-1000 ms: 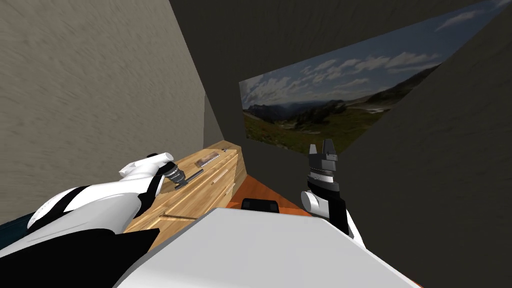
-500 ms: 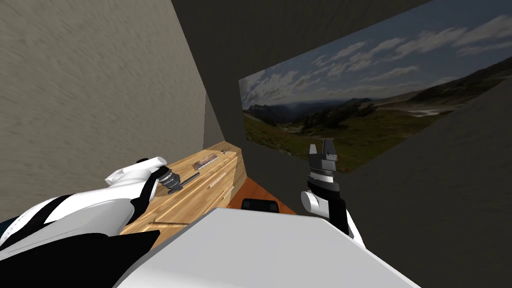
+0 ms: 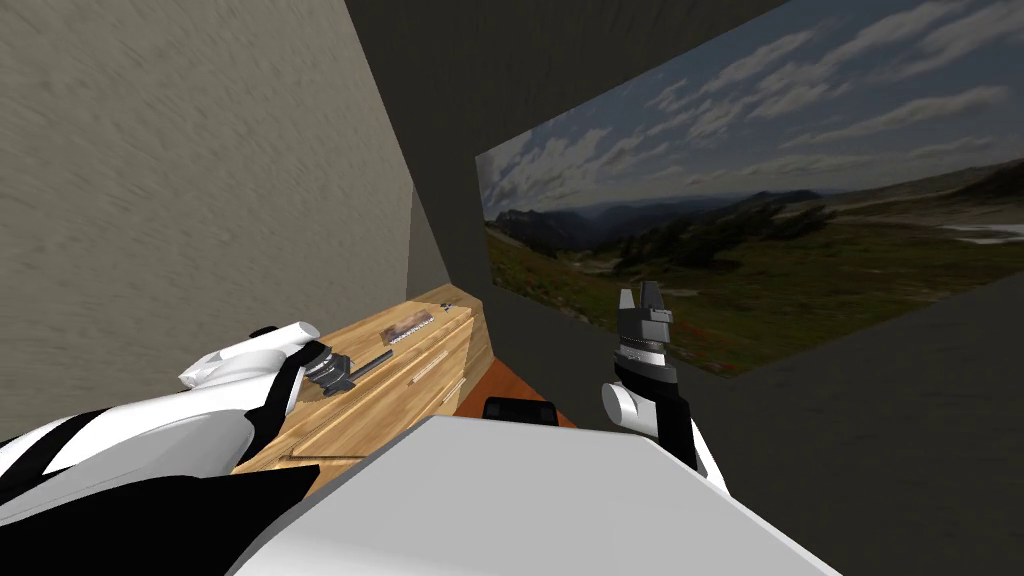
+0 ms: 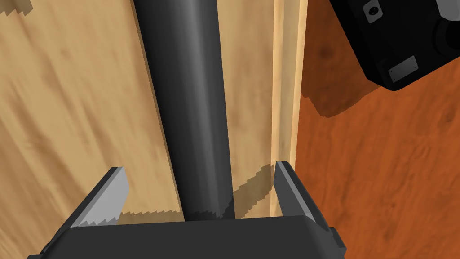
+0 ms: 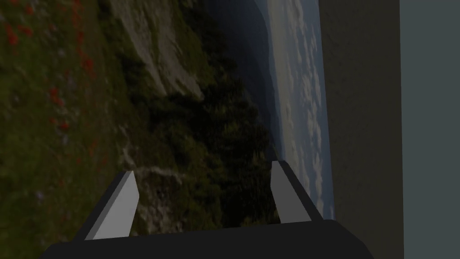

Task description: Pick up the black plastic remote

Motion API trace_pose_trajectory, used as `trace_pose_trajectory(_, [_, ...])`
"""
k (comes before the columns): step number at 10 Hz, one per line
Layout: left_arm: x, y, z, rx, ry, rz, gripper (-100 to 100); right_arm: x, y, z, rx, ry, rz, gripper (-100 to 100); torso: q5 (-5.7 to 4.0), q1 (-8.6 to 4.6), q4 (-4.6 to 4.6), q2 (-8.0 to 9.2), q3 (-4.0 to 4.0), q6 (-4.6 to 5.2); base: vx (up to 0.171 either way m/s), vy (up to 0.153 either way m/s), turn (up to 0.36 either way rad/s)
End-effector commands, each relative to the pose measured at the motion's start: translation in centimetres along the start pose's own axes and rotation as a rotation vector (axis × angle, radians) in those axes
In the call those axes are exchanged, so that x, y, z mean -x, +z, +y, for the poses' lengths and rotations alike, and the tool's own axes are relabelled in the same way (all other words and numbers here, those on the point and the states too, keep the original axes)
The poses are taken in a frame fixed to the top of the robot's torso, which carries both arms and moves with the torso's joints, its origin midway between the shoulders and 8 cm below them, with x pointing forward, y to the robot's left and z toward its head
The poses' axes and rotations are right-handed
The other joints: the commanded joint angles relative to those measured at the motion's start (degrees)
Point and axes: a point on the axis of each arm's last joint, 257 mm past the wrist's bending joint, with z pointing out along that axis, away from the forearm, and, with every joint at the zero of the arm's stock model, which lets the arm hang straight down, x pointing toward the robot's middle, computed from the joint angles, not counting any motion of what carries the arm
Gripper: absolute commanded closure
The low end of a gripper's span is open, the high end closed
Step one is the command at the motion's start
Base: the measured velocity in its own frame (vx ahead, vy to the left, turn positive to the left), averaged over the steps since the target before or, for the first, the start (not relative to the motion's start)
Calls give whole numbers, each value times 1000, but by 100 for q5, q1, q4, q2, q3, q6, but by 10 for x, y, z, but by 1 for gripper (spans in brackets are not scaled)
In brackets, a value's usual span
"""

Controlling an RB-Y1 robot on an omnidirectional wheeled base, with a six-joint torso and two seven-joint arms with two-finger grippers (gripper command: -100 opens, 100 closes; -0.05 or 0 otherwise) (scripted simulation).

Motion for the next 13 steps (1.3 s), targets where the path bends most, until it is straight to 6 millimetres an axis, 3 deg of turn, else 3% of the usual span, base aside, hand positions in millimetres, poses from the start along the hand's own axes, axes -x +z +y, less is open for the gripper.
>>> trace_pose_trajectory(1, [10,1,3,-1,16,0,-100,0,0,0,0,0,0,0,0,0,0,0,0,0,95,-29,88])
trace_pose_trajectory(2, [6,0,2,-1,8,0,-100,0,0,0,0,0,0,0,-1,-6,-4,-16,-9,-3,38,-16,21])
trace_pose_trajectory(3, [6,0,2,-1,10,0,100,0,-1,-2,-5,0,1,0,6,-8,1,-26,-13,-4,0,0,0])
trace_pose_trajectory(7, [6,0,2,-1,9,0,100,0,-1,-2,-5,0,1,0,11,0,1,-19,-10,-3,0,0,0])
trace_pose_trajectory(8, [6,0,2,-1,9,0,0,0,-1,-2,-5,0,1,0,11,0,1,-19,-10,-2,0,0,0])
trace_pose_trajectory(9, [-7,-2,-1,3,-11,0,100,0,-1,-2,-5,0,1,0,11,0,1,-19,-9,-2,-100,47,-146])
trace_pose_trajectory(13, [-24,-7,-7,-1,-34,-2,100,0,-1,-2,-5,0,1,0,15,28,13,35,21,1,-128,66,-103])
